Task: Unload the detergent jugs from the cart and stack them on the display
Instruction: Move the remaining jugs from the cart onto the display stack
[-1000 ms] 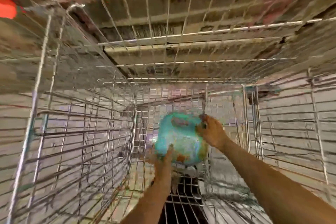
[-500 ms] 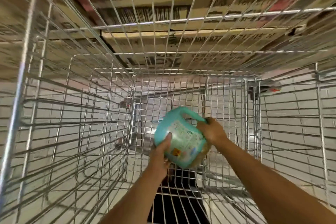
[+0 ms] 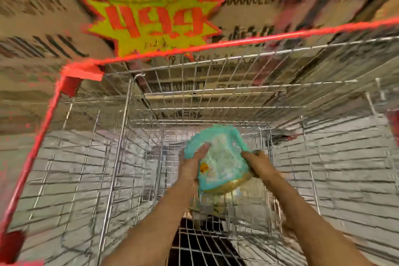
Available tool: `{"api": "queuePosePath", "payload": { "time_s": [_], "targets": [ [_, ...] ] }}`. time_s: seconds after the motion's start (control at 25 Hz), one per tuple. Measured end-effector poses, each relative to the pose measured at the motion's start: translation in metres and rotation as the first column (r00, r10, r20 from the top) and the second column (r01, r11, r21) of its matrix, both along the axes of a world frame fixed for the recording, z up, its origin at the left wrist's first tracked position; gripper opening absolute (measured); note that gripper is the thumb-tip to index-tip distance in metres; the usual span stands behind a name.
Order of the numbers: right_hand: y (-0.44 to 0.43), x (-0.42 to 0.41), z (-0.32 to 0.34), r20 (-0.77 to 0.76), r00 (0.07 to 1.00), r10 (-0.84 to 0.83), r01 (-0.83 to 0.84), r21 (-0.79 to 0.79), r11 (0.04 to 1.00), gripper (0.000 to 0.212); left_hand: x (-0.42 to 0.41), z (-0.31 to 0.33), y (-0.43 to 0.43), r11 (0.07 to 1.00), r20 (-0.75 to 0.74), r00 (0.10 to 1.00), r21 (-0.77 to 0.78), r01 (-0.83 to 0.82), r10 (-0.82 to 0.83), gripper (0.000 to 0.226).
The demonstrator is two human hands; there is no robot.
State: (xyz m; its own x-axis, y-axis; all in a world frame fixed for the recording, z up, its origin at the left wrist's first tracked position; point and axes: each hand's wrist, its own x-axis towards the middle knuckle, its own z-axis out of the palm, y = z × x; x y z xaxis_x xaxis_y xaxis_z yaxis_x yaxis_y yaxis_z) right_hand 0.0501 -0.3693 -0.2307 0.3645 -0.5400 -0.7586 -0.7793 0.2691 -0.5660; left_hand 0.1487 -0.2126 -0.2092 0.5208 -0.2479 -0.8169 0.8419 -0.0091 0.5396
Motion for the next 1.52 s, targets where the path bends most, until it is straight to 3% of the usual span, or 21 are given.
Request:
{"api": "queuePosePath", "payload": {
  "time_s": [0.08, 0.2, 0.32, 0.44, 0.56, 0.68, 0.84, 0.92, 1.0, 1.12, 1.2, 1.28, 1.4, 1.52],
  "targets": [
    [-0.011, -0.001, 0.041, 0.093, 0.995, -0.030, 0.023, 0.077, 0.997, 0.015, 0.005, 0.033, -0.006, 0.999, 0.068, 0.997, -0.031, 0.027, -0.025, 0.048],
    [-0.015, -0.004, 0.091, 0.246, 0.969, -0.025, 0.010, 0.061, 0.998, 0.013, 0.003, 0.076, -0.001, 0.986, 0.162, 0.986, -0.149, 0.073, -0.049, 0.069],
    [-0.005, -0.008, 0.134, 0.376, 0.927, 0.002, -0.011, 0.023, 1.000, 0.024, 0.003, 0.107, 0.011, 0.961, 0.256, 0.967, -0.265, 0.085, -0.015, 0.071],
    [0.007, -0.015, 0.155, 0.418, 0.908, 0.008, -0.023, 0.032, 0.999, 0.016, 0.002, 0.129, 0.023, 0.931, 0.267, 0.962, -0.363, 0.045, 0.058, 0.071],
    [0.029, -0.021, 0.167, 0.481, 0.877, -0.010, -0.009, 0.036, 0.999, 0.014, -0.001, 0.142, 0.041, 0.909, 0.233, 0.971, -0.413, 0.052, 0.050, 0.077],
    [0.052, -0.022, 0.176, 0.552, 0.833, -0.034, 0.031, 0.015, 0.999, 0.017, 0.001, 0.151, 0.062, 0.910, 0.315, 0.949, -0.388, 0.144, -0.016, 0.077],
    [0.064, -0.027, 0.188, 0.515, 0.855, -0.053, 0.047, 0.026, 0.999, 0.031, 0.005, 0.154, 0.082, 0.940, 0.496, 0.867, -0.273, 0.204, -0.043, 0.102],
    [0.061, -0.033, 0.195, 0.434, 0.898, -0.071, 0.046, 0.068, 0.997, 0.046, 0.004, 0.151, 0.089, 0.933, 0.588, 0.808, -0.280, 0.227, -0.020, 0.102],
    [0.057, -0.032, 0.201, 0.374, 0.923, -0.097, 0.018, 0.209, 0.978, 0.057, 0.001, 0.150, 0.093, 0.921, 0.672, 0.740, -0.263, 0.288, -0.040, 0.100],
    [0.058, -0.017, 0.214, 0.374, 0.875, -0.306, 0.129, 0.429, 0.894, 0.047, 0.003, 0.154, 0.096, 0.899, 0.757, 0.643, -0.198, 0.391, -0.113, 0.098],
    [0.061, -0.008, 0.218, 0.390, 0.830, -0.398, 0.207, 0.447, 0.870, 0.039, 0.006, 0.161, 0.094, 0.866, 0.748, 0.652, -0.239, 0.438, -0.123, 0.092],
    [0.066, -0.007, 0.212, 0.415, 0.793, -0.446, 0.248, 0.448, 0.859, 0.035, 0.007, 0.166, 0.089, 0.863, 0.668, 0.730, -0.275, 0.425, -0.147, 0.087],
    [0.073, -0.016, 0.200, 0.498, 0.759, -0.419, 0.249, 0.371, 0.894, 0.023, 0.010, 0.168, 0.085, 0.866, 0.526, 0.798, -0.207, 0.455, -0.294, 0.080],
    [0.075, -0.023, 0.194, 0.613, 0.678, -0.406, 0.238, 0.339, 0.910, 0.017, 0.013, 0.159, 0.087, 0.847, 0.339, 0.865, -0.260, 0.464, -0.370, 0.056]
  ]
}}
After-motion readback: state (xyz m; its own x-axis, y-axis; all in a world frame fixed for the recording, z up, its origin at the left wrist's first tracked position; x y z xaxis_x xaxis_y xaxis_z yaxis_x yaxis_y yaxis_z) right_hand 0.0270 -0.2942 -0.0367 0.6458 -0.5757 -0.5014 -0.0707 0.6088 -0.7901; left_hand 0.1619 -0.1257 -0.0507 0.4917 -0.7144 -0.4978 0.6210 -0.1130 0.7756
